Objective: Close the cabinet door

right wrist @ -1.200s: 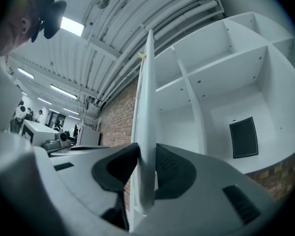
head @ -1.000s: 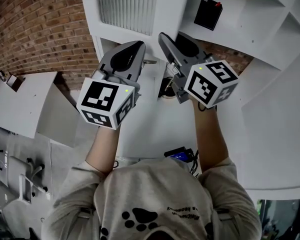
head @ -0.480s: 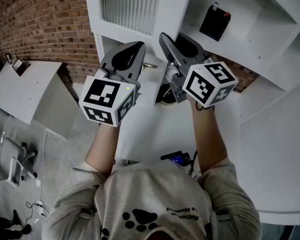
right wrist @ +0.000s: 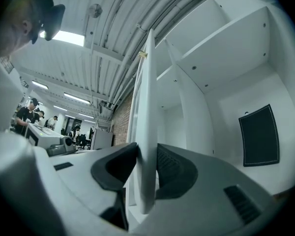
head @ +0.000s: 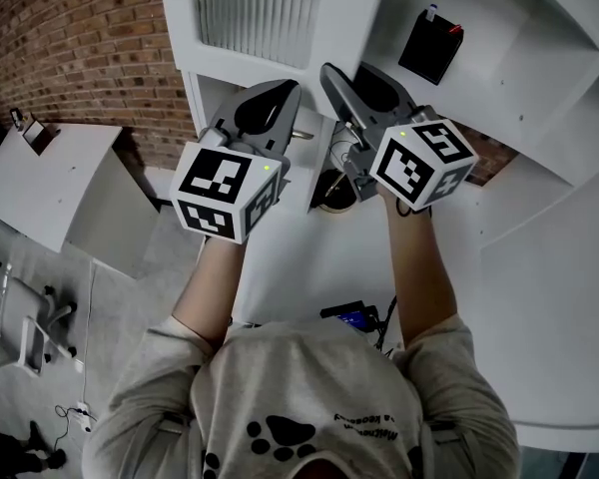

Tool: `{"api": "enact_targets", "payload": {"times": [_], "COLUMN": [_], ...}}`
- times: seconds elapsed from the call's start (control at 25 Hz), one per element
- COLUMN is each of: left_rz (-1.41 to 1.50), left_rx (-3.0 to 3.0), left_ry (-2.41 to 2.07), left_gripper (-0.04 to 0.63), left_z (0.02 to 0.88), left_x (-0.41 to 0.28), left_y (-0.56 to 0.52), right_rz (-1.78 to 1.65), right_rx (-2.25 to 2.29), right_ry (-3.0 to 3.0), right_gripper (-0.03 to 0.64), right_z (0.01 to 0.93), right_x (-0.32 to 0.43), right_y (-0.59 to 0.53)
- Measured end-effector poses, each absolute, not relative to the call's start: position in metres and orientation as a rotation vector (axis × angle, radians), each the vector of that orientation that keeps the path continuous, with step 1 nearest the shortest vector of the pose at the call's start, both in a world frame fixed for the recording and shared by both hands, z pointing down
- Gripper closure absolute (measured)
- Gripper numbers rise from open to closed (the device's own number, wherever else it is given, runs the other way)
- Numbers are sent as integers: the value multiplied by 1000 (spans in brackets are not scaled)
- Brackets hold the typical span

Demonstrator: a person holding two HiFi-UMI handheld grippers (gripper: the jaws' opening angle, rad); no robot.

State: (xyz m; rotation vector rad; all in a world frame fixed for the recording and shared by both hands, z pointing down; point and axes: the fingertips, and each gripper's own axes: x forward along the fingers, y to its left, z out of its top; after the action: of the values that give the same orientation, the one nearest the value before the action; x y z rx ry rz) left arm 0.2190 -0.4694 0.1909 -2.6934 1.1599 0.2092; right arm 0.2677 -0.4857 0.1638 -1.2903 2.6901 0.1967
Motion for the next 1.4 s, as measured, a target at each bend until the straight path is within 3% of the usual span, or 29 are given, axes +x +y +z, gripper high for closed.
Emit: {"api": "enact_targets", "payload": {"times": [1.4], "left_rz": [216], "left_rx": [-2790], "left_ry": [994], "left_gripper": [588], "left_z": [194], "left_x": [258], "left_y": [-530], "right_rz": [240], "right_rx": [-1545], "right_ry": [2528], "right_gripper": [462], "right_z": [163], "right_x": [303], "right_y": [-530]}}
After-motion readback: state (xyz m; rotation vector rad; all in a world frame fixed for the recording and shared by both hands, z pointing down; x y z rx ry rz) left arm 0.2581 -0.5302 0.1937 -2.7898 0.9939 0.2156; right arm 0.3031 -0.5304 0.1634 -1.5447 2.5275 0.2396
